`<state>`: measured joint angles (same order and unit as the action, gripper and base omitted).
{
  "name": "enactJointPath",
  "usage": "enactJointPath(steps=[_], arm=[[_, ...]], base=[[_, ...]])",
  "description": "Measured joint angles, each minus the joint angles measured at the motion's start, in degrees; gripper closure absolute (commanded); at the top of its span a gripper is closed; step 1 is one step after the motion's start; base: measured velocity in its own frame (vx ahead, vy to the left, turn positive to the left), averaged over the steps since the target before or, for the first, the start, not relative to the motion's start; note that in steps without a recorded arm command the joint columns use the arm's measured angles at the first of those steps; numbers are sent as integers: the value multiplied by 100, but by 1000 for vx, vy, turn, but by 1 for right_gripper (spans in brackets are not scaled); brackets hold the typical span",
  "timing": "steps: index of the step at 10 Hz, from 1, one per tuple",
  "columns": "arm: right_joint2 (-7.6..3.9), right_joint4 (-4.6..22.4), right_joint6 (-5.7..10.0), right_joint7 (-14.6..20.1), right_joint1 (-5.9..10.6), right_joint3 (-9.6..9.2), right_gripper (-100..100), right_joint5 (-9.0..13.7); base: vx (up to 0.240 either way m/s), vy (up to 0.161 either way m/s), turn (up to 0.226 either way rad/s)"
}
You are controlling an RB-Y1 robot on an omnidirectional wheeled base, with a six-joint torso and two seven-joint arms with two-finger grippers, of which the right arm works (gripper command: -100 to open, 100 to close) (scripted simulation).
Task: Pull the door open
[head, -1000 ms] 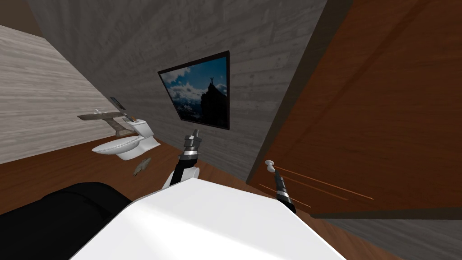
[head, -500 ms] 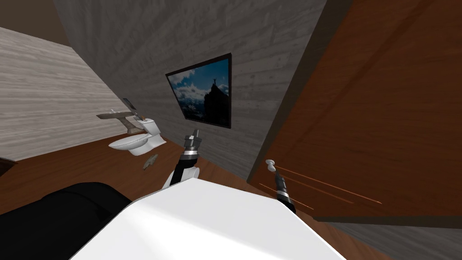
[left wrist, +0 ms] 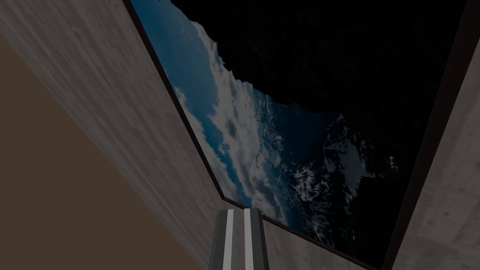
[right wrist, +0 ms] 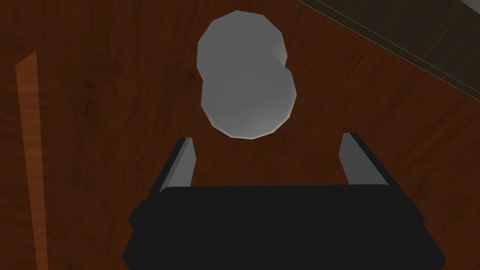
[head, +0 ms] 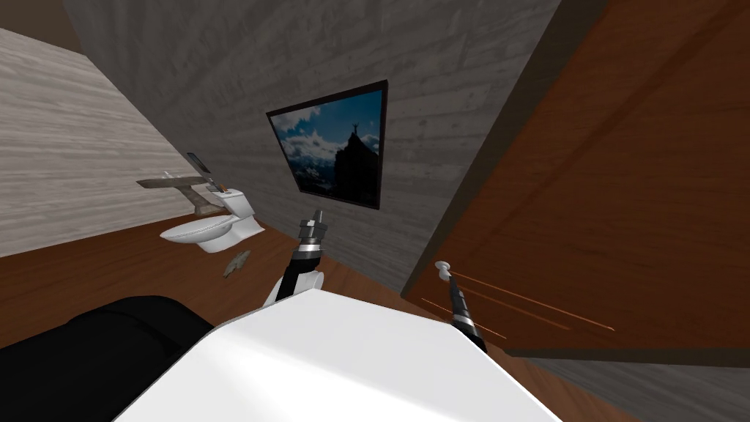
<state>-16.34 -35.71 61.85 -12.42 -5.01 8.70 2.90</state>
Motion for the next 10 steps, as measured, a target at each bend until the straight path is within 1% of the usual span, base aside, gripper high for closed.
enactJointPath(steps=[2,4,5,7,8,10], arm=[[-30,103,81,-259,1,15,-100,-60],[-73,114,142,-544,-58,33,-100,-138],[-88,71,157,-696,-121,42,-100,-181],[-137,119,228,-998,-160,63,-100,-268],[-157,66,233,-1152,-225,73,-100,-314],[-194,93,297,-1410,-275,89,-100,-385]], base=[[20,24,-69],[15,28,-41],[28,52,-95],[19,37,-45],[13,24,-36],[22,39,-85]])
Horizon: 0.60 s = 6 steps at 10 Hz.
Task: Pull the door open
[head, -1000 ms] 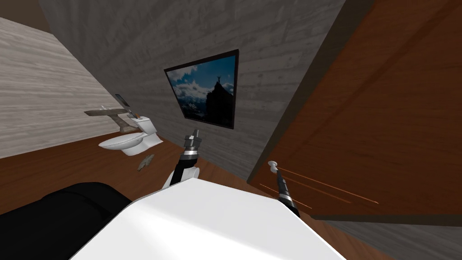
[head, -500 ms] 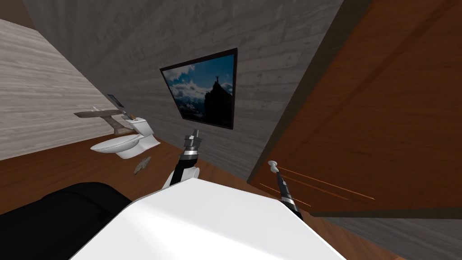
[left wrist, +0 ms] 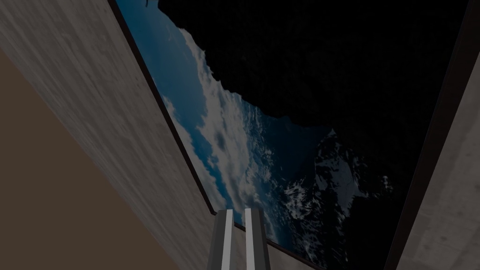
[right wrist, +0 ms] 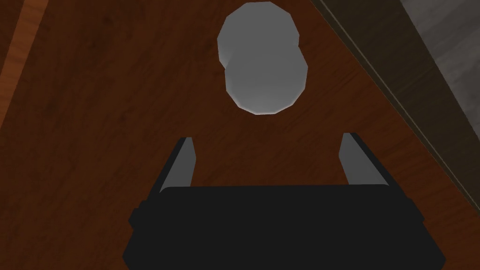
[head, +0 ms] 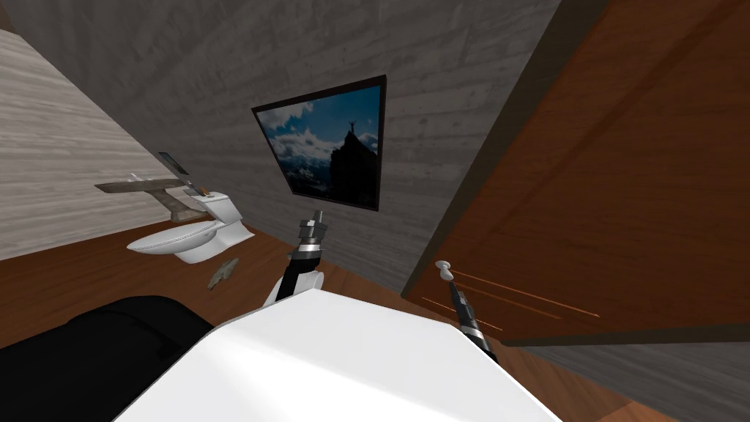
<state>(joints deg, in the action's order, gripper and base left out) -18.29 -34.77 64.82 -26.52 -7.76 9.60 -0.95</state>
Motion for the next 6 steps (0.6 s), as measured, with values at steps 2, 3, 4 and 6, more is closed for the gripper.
enactJointPath(steps=[2,3,4,6], arm=[[-57,79,96,-299,-34,23,-100,-95],[-78,39,108,-453,-91,34,-100,-144],[-88,54,129,-570,-105,40,-100,-170],[-139,18,186,-892,-221,65,-100,-283]], base=[[15,37,-50],[13,30,-37],[22,31,-61],[24,42,-76]])
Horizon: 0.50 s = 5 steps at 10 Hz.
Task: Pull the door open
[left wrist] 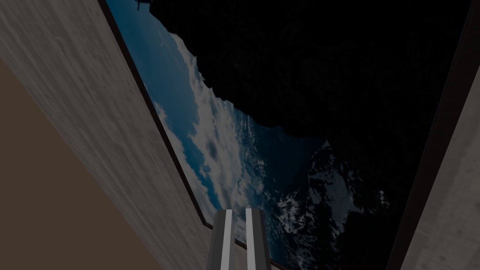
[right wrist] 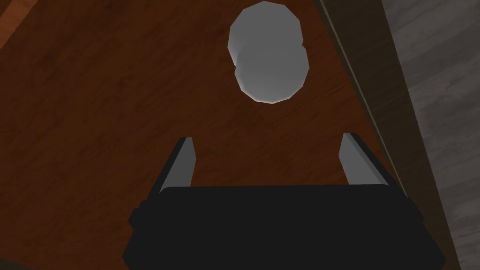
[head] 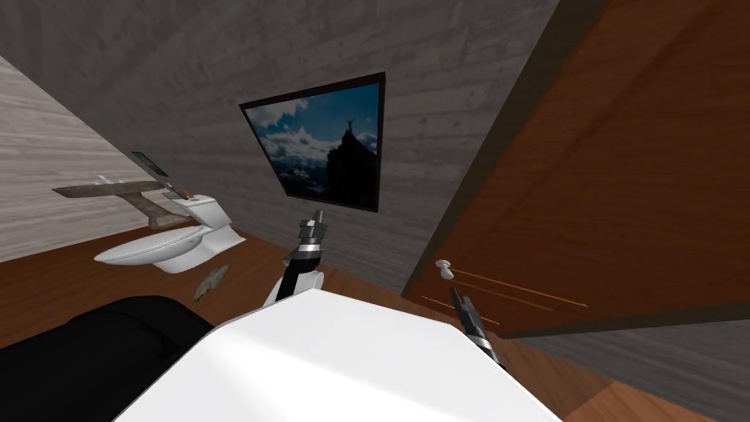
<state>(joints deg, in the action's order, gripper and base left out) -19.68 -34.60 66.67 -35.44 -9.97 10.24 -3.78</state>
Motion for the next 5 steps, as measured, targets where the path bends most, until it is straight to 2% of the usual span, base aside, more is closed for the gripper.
enactJointPath(steps=[3,5], arm=[[-61,62,105,-399,-54,25,-100,-104],[-110,-47,106,-703,-186,49,-100,-211]], base=[[13,31,-48],[18,47,-76]])
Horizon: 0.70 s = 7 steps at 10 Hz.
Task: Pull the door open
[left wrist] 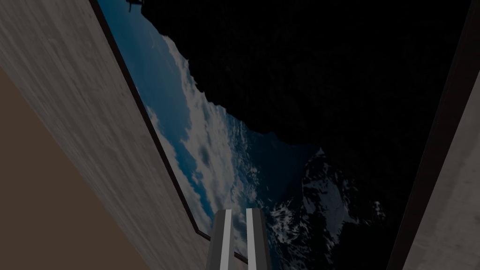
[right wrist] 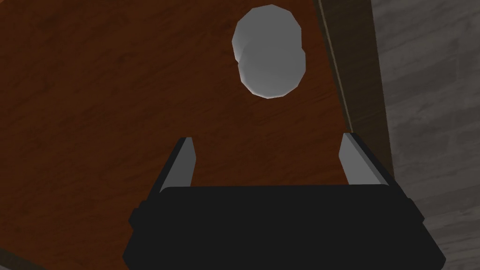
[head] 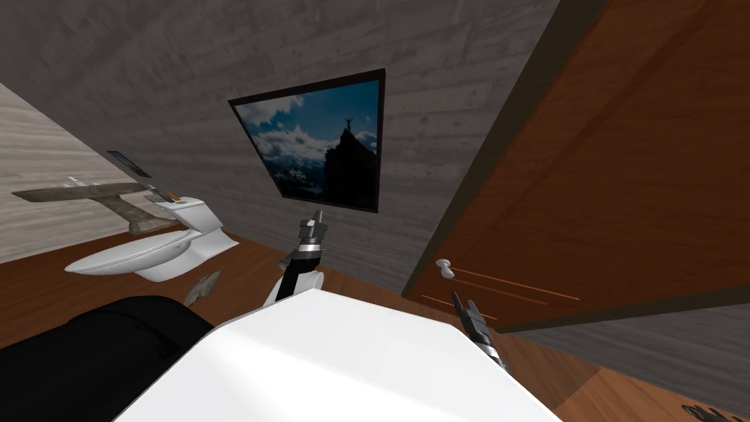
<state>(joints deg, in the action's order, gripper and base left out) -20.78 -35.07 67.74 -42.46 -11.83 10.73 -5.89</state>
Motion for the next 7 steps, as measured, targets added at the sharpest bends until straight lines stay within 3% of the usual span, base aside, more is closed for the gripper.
enactJointPath(steps=[7], arm=[[-118,48,195,-983,-181,57,-100,-250]], base=[[15,30,-52]])
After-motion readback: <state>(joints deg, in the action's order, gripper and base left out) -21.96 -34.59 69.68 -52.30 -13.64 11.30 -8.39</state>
